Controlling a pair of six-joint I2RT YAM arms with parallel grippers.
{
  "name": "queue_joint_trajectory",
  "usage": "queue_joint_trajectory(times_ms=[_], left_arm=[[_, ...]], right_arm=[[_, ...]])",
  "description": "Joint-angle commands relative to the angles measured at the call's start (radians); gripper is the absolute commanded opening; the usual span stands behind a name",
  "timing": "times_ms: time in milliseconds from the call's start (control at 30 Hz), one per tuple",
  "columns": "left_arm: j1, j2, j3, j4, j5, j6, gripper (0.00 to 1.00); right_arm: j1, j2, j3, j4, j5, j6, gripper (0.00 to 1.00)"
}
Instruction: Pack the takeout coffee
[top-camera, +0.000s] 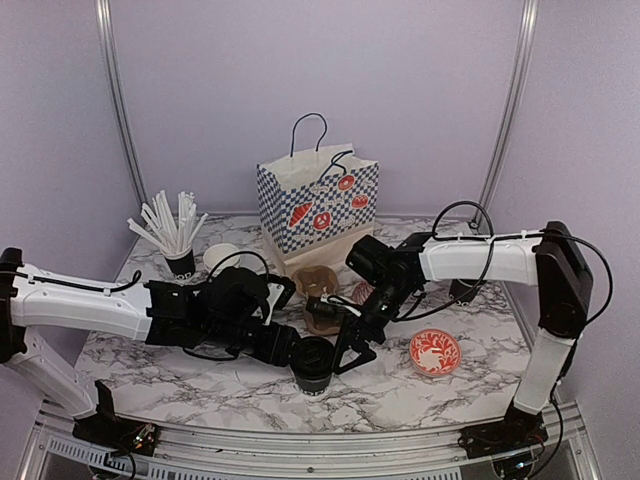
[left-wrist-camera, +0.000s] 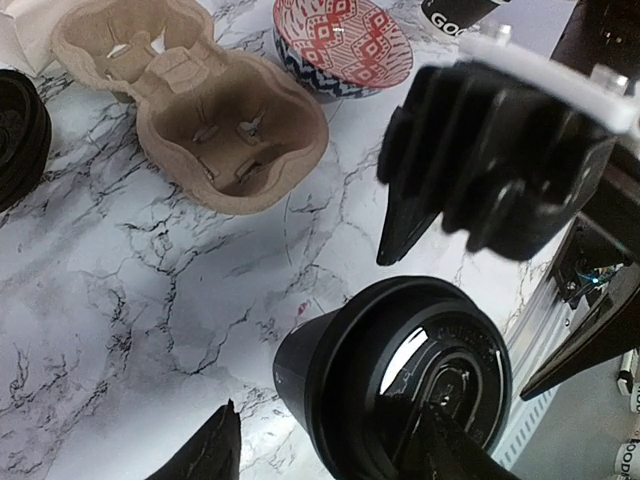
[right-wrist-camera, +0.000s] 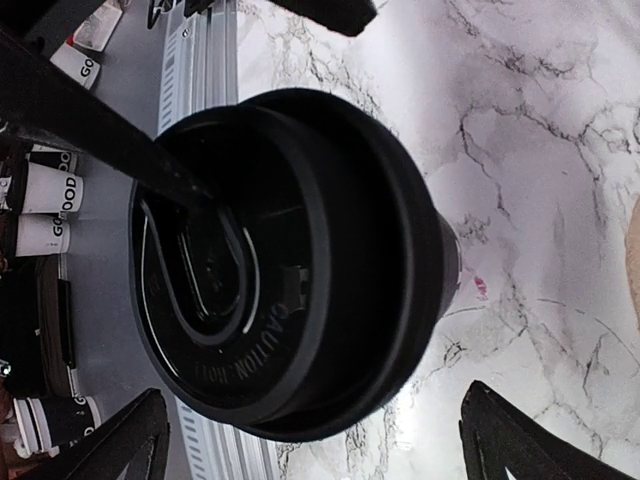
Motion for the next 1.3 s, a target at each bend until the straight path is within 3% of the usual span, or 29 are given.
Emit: queue_joint_trajectory(times_ms=[0, 267, 533, 633, 733, 833, 1100, 1267], left_arm=[[0.005, 0.018, -0.032, 0.078, 0.047, -0.040, 0.60], [0.004, 0.032, -0.058, 0.101, 0.067, -0.063, 0.55], [0.004, 0.052, -0.105, 0.099, 0.074, -0.102, 0.45], [0.004, 0.054, -0.105, 0.096, 0.072, -0.097, 0.46], [0.004, 0.020, -0.078, 0.091, 0.052, -0.060, 0.53], [0.002, -0.029, -0.016, 0.059, -0.017, 0.013, 0.69], [0.002, -0.109, 0.167, -0.042, -0.171, 0.230, 0.94], [0.004, -0.205, 0.172, -0.076, -0.479, 0.356, 0.99]], right_arm=[[0.003, 0.021, 0.056, 0.024, 0.031, 0.016, 0.99], [0.003, 0.076, 0.082, 0.020, 0.050, 0.026, 0.99], [0.003, 0.091, 0.032, 0.101, 0.432, 0.091, 0.99], [0.002, 0.083, 0.041, 0.096, 0.391, 0.070, 0.99], [0.002, 0.042, 0.077, 0.045, 0.233, 0.010, 0.99], [0.002, -0.013, 0.126, -0.025, 0.133, -0.058, 0.99], [-0.006, -0.127, 0.192, -0.118, 0.191, -0.207, 0.99], [0.005, -0.252, 0.130, -0.019, 0.201, -0.390, 0.98]])
